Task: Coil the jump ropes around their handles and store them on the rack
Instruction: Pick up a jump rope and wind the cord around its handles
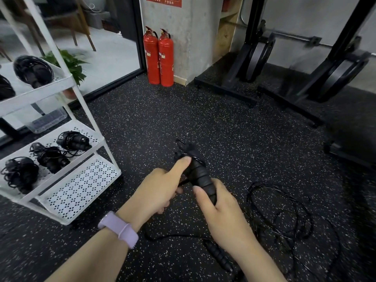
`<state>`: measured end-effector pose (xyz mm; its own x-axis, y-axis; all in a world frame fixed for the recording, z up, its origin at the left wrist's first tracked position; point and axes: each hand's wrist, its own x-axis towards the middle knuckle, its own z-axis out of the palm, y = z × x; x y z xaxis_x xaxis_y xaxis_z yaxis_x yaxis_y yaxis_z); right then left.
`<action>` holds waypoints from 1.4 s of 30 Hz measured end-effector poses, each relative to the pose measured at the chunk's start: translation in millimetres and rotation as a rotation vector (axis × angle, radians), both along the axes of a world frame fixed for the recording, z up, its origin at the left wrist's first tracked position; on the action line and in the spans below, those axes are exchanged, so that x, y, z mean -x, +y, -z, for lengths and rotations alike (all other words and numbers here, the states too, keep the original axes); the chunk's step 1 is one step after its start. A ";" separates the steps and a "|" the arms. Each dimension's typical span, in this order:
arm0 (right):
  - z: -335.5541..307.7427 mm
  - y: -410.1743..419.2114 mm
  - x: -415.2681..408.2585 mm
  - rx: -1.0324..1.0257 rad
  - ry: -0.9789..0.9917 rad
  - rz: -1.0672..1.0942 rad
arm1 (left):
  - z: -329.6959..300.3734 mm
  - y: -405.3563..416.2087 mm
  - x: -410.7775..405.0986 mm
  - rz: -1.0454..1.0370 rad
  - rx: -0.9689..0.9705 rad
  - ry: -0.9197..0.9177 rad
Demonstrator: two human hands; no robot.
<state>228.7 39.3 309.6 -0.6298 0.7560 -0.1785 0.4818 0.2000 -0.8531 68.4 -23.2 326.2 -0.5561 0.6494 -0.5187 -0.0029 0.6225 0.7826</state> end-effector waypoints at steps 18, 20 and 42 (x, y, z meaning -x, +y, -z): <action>-8.0 7.3 1.5 0.821 0.368 0.140 | 7.7 -4.4 3.3 0.181 -0.341 -0.022; -13.0 10.6 -1.7 1.107 0.449 0.021 | 5.8 -4.4 2.2 0.231 -0.382 0.014; 0.5 14.1 -1.6 0.121 0.225 0.206 | -3.1 -3.5 0.9 0.150 -0.178 0.147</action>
<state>230.3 53.4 309.1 -0.4997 0.8534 -0.1485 0.2987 0.0089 -0.9543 67.5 -26.7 329.3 -0.5076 0.8038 -0.3103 0.2004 0.4604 0.8648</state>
